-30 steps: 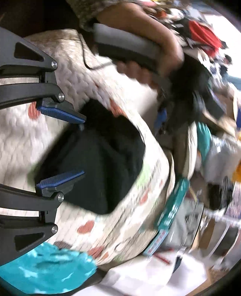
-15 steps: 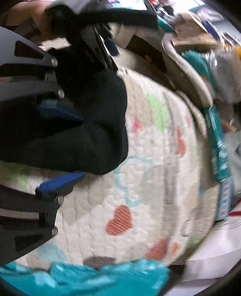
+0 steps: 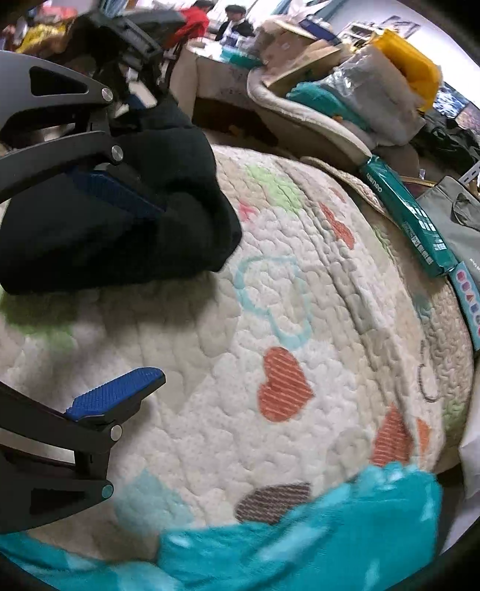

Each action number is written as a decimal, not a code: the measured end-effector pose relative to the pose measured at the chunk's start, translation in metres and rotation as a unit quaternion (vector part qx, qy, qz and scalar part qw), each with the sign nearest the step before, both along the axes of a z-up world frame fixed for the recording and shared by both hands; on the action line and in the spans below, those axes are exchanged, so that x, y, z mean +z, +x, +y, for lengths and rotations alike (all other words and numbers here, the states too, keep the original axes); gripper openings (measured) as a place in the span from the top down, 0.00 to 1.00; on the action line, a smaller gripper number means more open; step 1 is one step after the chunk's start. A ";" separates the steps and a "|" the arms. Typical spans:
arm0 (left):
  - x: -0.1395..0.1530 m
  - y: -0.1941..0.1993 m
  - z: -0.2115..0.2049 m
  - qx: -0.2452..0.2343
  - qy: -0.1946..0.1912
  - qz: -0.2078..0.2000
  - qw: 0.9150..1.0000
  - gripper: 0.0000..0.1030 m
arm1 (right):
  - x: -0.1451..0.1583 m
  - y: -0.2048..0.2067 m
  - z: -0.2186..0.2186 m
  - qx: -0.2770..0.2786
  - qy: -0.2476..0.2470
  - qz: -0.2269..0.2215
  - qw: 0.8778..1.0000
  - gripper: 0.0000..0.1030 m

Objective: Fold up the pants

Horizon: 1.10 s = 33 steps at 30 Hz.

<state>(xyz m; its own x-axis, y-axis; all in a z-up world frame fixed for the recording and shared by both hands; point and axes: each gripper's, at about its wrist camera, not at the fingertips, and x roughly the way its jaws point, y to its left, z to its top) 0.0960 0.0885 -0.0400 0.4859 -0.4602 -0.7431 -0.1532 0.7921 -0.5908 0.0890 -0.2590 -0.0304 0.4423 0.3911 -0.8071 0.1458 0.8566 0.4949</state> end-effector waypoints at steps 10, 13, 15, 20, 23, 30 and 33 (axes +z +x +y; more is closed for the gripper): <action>0.007 -0.010 0.015 0.018 -0.086 -0.044 0.995 0.26 | -0.014 0.008 0.018 0.030 0.014 0.006 0.999 0.15; 0.008 -0.009 -0.001 -0.006 -0.040 -0.046 0.998 0.26 | -0.021 0.009 0.020 0.028 0.023 0.013 0.999 0.15; 0.002 -0.008 -0.013 -0.027 -0.009 -0.032 0.999 0.26 | -0.023 0.009 0.020 0.027 0.028 0.014 0.999 0.15; -0.023 -0.008 -0.038 -0.066 0.028 -0.007 0.997 0.24 | -0.024 0.015 0.025 0.034 0.028 0.008 0.999 0.15; -0.029 -0.007 -0.042 -0.071 0.010 -0.011 0.997 0.19 | -0.026 0.022 0.032 0.043 0.030 0.007 0.999 0.15; -0.032 -0.005 -0.039 -0.067 -0.004 -0.011 0.998 0.17 | -0.031 0.029 0.038 0.049 0.033 0.006 0.998 0.12; -0.031 -0.005 -0.044 -0.067 0.012 -0.013 0.998 0.16 | -0.032 0.028 0.038 0.048 0.031 0.003 0.998 0.12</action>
<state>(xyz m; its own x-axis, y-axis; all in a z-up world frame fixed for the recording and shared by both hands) 0.0913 0.0441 -0.0708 0.4409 -0.5052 -0.7419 -0.0300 0.8178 -0.5747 0.1172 -0.2211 -0.0620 0.3948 0.4813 -0.7826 0.0677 0.8342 0.5472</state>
